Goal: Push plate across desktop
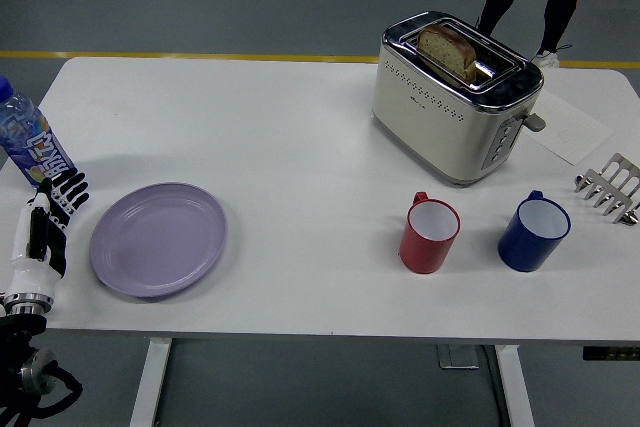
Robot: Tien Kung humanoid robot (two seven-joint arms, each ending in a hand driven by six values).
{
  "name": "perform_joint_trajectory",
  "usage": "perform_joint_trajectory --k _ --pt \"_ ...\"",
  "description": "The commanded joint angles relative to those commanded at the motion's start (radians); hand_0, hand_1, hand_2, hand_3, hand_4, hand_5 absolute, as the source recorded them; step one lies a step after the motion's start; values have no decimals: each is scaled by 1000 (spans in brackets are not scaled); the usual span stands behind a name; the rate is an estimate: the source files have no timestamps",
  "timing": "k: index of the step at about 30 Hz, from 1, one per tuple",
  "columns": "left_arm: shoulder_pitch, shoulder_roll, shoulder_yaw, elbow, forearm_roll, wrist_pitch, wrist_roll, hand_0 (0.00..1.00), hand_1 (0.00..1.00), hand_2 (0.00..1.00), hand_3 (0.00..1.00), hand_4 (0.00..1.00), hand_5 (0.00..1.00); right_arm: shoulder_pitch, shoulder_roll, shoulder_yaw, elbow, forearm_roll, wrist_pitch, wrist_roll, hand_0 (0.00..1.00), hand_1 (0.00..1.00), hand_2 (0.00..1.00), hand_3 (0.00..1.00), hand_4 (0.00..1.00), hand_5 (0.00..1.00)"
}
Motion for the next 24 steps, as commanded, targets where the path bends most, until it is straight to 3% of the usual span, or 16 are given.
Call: perform_joint_trajectory --k 24 --pt "-36 -49 46 41 -23 14 -16 768 780 759 712 450 998 9 -1 7 0 -20 -3 -2 756 776 825 726 538 406"
